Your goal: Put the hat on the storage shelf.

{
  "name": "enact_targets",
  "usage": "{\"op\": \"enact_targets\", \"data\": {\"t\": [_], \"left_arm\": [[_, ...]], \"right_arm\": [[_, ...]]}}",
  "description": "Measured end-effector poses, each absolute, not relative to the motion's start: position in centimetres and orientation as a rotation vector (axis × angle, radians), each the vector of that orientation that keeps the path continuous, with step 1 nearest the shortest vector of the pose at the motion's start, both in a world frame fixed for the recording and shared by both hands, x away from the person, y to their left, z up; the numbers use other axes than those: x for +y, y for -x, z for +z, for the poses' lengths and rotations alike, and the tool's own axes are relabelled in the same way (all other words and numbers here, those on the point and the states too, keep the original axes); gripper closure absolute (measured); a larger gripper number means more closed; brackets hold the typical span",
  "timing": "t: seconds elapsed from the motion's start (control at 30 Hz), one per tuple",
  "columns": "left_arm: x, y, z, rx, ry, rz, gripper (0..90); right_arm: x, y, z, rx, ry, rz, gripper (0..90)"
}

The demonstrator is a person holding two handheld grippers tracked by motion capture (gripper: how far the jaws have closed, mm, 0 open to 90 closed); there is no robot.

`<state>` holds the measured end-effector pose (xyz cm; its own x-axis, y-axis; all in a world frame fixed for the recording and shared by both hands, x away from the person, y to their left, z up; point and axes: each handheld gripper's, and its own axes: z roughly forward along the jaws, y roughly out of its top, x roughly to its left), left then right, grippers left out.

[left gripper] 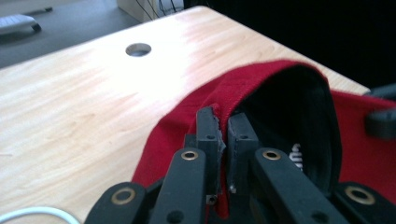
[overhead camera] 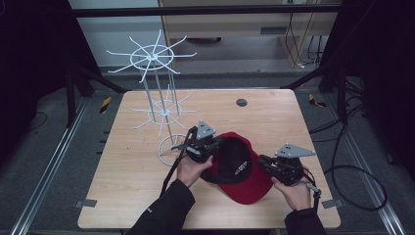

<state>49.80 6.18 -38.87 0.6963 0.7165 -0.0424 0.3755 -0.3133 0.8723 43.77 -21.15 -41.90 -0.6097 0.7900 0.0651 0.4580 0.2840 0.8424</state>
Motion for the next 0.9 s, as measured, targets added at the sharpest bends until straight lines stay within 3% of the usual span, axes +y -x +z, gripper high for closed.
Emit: {"op": "enact_targets", "data": {"t": [0.2, 0.47, 0.67, 0.9], "left_arm": [[6.6, -49.7, -37.9, 0.834, -1.920, 0.466, 85.6], [6.7, -49.4, -36.9, 0.830, -1.902, 0.481, 85.6], [6.9, -48.9, -35.9, 0.818, -1.883, 0.480, 85.6], [7.0, -48.4, -34.9, 0.790, -1.860, 0.484, 85.5]], "right_arm": [[-21.5, -42.9, -42.7, 2.219, -1.151, 1.267, 61.2], [-21.8, -41.0, -45.2, 2.291, -1.200, 1.277, 59.4], [-21.3, -40.8, -46.3, 2.363, -1.232, 1.202, 74.0], [-21.8, -41.0, -45.3, 2.333, -1.244, 1.227, 83.4]]}}
